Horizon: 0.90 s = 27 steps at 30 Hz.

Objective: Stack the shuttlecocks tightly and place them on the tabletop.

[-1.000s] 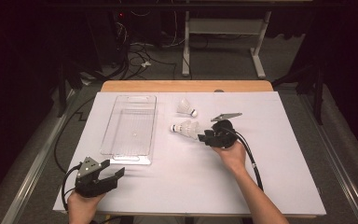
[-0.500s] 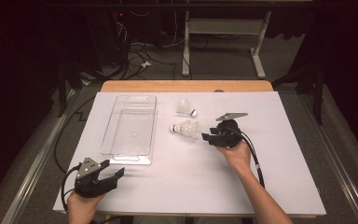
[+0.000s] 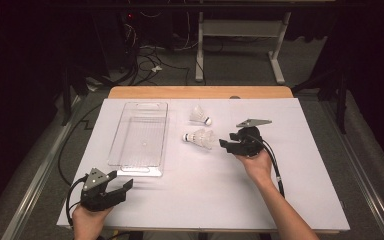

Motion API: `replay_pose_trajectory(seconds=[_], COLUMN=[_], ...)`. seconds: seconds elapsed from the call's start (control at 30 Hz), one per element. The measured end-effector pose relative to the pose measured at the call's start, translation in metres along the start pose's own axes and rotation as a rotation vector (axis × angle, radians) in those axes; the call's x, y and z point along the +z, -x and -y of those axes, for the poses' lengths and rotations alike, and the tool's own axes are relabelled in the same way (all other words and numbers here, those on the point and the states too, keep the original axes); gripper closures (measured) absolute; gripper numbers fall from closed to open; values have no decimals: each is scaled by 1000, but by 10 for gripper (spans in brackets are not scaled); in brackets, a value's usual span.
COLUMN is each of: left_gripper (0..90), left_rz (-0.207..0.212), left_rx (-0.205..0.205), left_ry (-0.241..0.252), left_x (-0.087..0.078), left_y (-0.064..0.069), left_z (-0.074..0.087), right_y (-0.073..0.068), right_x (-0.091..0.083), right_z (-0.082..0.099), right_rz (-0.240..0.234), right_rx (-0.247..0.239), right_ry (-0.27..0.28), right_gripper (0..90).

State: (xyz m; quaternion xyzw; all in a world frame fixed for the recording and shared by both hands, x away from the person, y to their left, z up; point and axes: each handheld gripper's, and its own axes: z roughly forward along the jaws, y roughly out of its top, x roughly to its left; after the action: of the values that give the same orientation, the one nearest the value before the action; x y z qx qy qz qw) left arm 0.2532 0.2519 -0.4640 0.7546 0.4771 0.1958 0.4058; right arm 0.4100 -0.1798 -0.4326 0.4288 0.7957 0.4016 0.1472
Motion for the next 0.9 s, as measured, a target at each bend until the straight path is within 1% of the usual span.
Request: replay_pose_trajectory(seconds=[0.17,0.27,0.33,0.47,0.6,0.67,0.77,0.9], left_gripper=[340,340,340,340,341,342,342,342], left_rz=[3,4,8,16,12,10,16,29], left_rx=[-9,-13,-17,-24,-20,-22,-24,-16], left_ry=[-2,-5,-4,-11,-8,-3,-5,-8], left_x=[0,1,2,3,4,3,3,5], left_y=[-1,-1,-3,-4,-3,-2,-3,-2], left_z=[0,0,0,-1,-1,-1,-1,-1], right_y=[3,5,7,9,10,12,14,13], right_x=[-2,-1,0,5,10,11,9,9], right_z=[-3,-7,-11,-15,-15,-16,-19,-23], right_rz=[-4,-14,-10,-16,-14,-4,-5,7], right_rx=[26,30,27,37,34,51,89,97], right_ry=[30,31,25,20,14,9,14,3], right_gripper=[476,464,460,469,473,476,485,500])
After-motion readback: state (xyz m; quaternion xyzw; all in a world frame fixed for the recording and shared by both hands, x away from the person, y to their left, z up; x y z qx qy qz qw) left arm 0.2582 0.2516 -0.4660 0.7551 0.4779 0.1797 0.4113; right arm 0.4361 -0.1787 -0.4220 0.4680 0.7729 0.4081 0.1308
